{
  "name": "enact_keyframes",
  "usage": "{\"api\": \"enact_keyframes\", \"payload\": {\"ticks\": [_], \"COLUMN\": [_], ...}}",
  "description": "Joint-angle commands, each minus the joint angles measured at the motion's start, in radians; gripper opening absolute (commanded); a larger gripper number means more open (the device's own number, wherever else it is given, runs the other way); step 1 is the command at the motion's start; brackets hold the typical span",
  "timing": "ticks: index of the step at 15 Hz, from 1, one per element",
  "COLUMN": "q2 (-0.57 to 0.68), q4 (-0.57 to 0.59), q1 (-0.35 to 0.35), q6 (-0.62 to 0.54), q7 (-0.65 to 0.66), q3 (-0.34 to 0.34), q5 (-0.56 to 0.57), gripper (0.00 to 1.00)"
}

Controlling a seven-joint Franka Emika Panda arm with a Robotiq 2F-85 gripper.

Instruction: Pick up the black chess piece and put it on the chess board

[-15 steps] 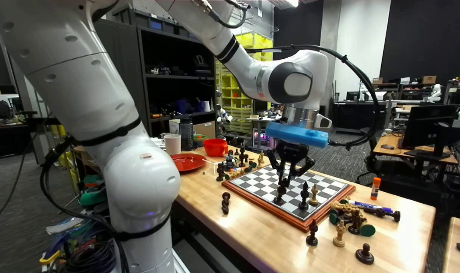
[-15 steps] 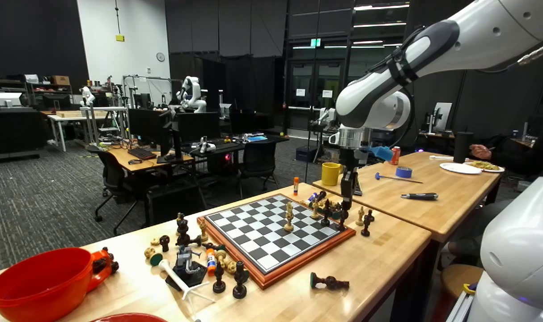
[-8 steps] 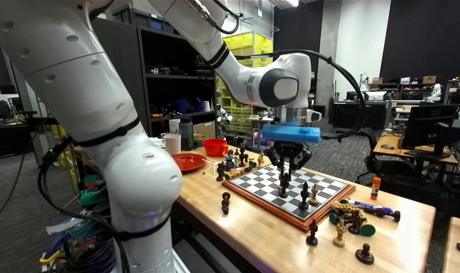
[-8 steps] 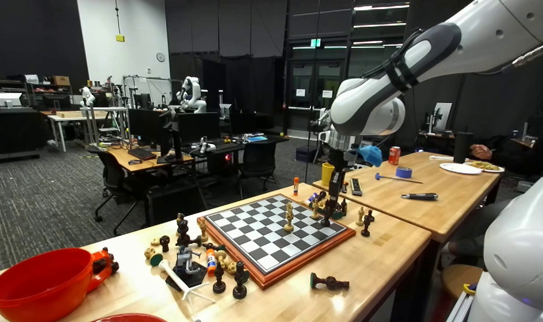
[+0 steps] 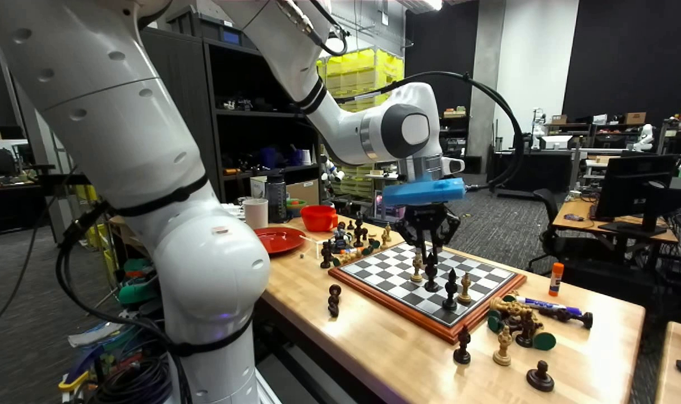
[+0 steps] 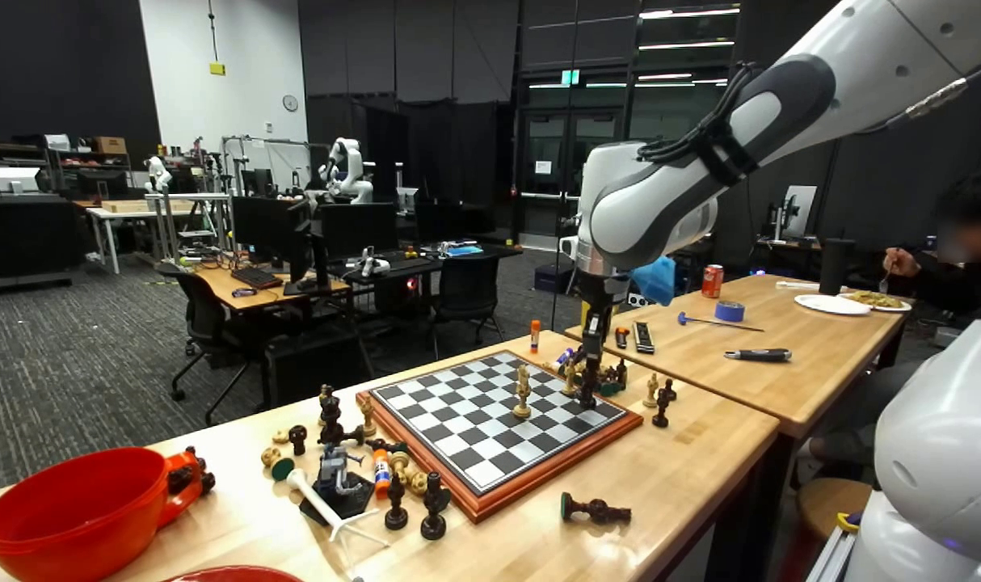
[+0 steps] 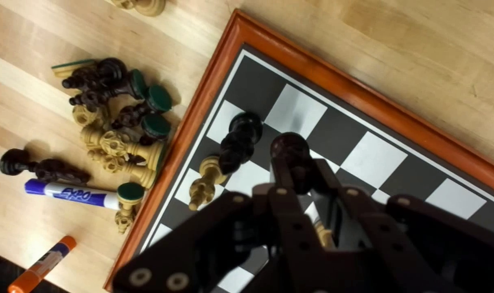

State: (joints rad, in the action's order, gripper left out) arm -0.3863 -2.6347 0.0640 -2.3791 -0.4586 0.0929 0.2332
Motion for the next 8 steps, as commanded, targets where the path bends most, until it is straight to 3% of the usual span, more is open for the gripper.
{"api": "enact_keyframes", "payload": {"ticks": [1, 8], "q2": [0.015, 0.049], "q4": [0.011, 0.029], "q1": [0.003, -0.013], "q6": [0.048, 0.125], "q7": [0.055, 0.027], "q3": [-0.014, 0.001], "q5": [0.054, 0.028], "gripper": [0.05, 0.05]}}
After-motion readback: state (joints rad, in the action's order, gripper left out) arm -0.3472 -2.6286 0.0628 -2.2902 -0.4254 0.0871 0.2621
